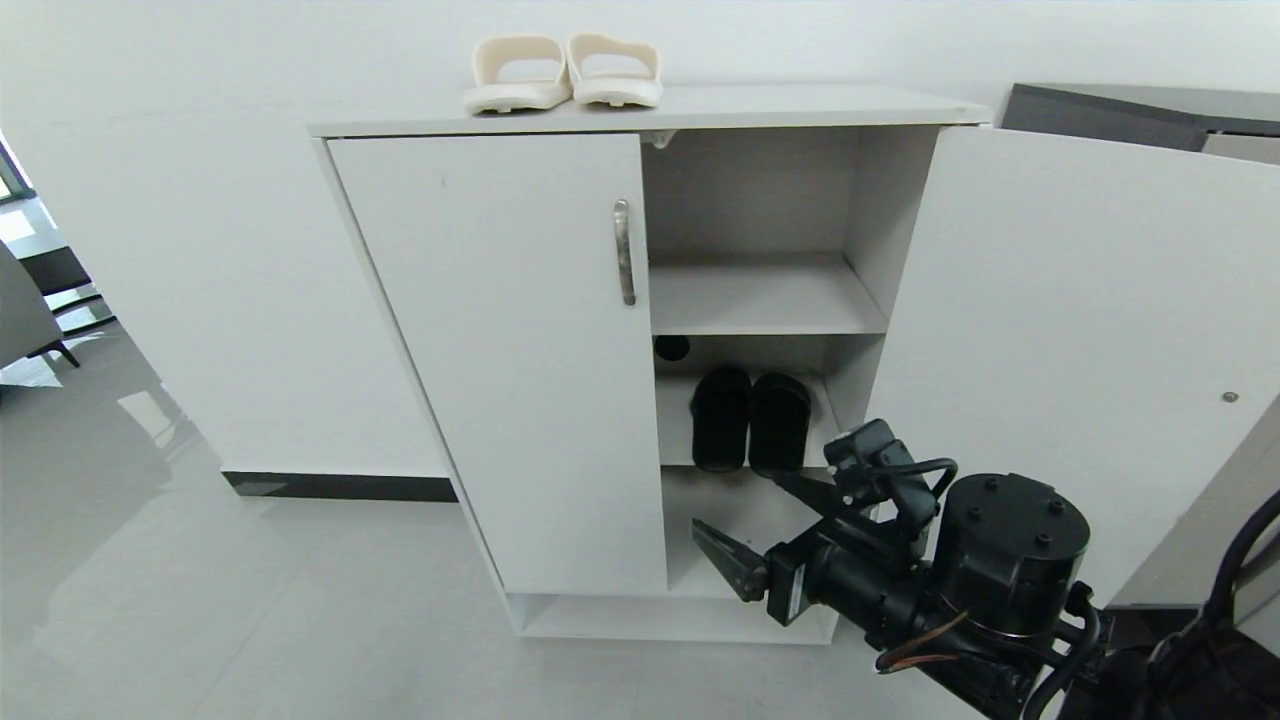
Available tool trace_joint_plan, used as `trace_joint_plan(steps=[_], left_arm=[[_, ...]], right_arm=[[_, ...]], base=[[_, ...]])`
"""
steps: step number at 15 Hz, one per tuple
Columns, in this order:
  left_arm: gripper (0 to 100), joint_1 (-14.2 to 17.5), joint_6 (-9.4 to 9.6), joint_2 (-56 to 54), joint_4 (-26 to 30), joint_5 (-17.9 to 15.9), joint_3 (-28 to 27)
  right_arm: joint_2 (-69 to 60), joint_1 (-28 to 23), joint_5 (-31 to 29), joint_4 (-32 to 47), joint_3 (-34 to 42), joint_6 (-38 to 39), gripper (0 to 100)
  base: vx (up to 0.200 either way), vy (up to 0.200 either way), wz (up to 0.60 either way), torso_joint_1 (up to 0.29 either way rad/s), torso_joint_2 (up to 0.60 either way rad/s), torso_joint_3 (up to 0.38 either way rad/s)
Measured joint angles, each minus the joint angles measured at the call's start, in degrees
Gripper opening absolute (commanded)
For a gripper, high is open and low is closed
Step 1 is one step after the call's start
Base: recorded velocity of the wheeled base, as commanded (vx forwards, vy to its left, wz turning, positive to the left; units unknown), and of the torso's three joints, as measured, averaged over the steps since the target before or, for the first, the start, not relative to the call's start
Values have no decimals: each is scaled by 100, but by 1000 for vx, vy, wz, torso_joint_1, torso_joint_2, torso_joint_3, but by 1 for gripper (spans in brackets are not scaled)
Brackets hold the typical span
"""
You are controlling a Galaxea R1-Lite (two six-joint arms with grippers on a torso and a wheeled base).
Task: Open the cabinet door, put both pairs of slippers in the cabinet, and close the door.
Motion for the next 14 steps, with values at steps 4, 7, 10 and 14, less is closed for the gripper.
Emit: trace_joint_plan(steps=[4, 7, 10, 14], left_arm=[[0, -5, 16, 0, 0, -7, 0], [0, -5, 32, 0, 0, -11, 0], [0, -5, 23, 0, 0, -18, 2], [0, 0, 32, 0, 7, -66, 0]], right_arm=[[0, 22, 16, -62, 63, 0, 100], [0, 11, 173, -82, 101, 0, 100], [1, 7, 451, -161, 278, 0, 100], [12, -15, 1086, -807, 595, -13, 100]], base=[[0, 0, 0, 4, -1, 179], [0, 0, 0, 0, 0, 0], [0, 67, 0, 1, -1, 1], [0, 200, 0, 6, 2, 2]])
